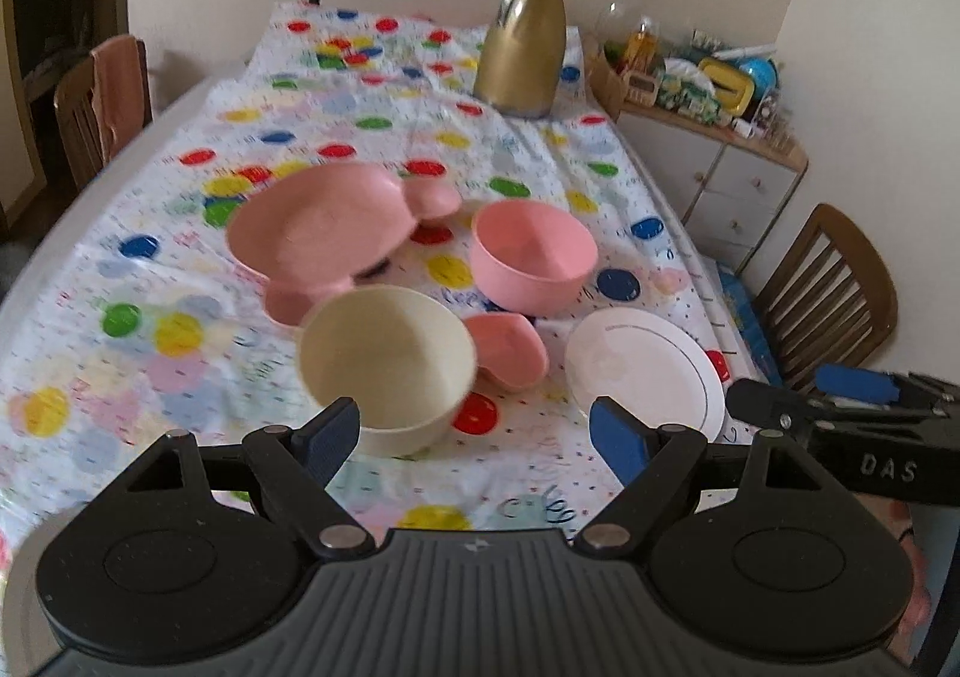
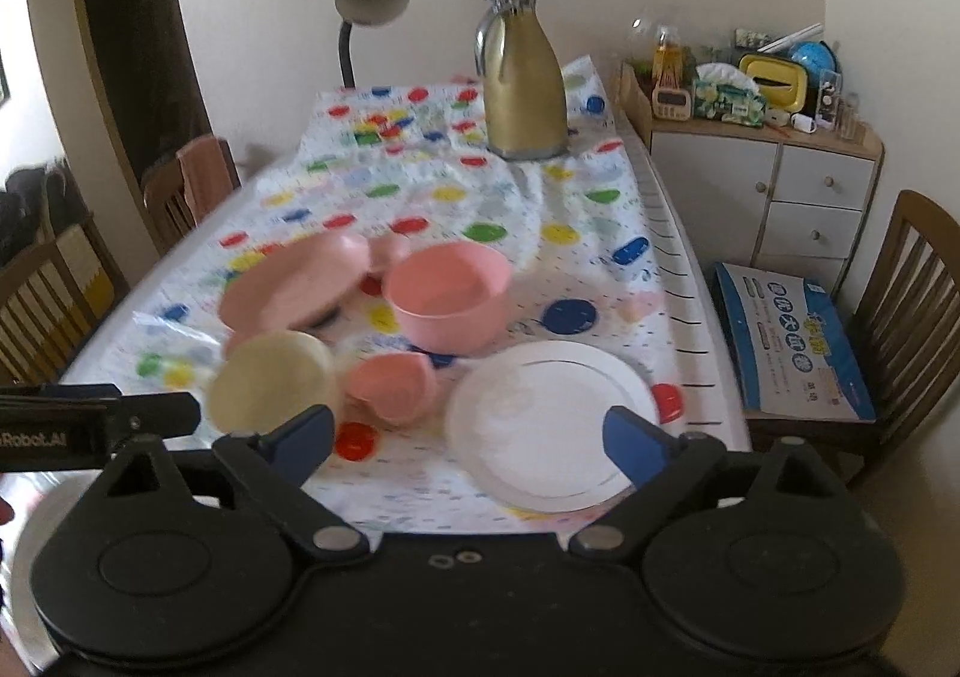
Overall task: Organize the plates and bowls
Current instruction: 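Move the left tool toward the small white plate, then close the left gripper on the small white plate's rim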
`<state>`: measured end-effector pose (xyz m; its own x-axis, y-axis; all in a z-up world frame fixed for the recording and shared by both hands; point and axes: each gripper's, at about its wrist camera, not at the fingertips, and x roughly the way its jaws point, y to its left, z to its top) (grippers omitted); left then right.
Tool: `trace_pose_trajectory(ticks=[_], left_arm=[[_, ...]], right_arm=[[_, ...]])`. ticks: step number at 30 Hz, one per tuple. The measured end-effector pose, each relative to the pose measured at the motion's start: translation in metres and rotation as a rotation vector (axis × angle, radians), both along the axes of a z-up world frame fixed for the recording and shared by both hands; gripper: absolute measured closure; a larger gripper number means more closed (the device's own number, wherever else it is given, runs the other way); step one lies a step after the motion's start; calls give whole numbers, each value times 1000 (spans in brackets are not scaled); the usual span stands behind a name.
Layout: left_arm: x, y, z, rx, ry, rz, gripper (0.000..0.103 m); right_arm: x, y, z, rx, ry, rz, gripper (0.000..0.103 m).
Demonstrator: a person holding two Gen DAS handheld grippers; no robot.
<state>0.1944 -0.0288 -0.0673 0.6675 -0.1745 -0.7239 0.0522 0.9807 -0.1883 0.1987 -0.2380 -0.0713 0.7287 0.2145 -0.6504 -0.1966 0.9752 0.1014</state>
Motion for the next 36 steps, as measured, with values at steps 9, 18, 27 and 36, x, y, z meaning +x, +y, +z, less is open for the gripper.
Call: trace_pose_trajectory(ticks=[9,18,27,36], left_arm=[[38,-49,-30,19,68,11,19],[72,-89,-59,57,142,4,19],[95,-96,-79,19,179,39,20],[103,-90,-97,-20,254,86,29]], right_arm=[[61,-45,-33,-52,85,68,22],[113,-62,-60,-65,154,152,35],[154,-73,-85,-26,255,184,45],[169,-81,-95,6,300,215,52]])
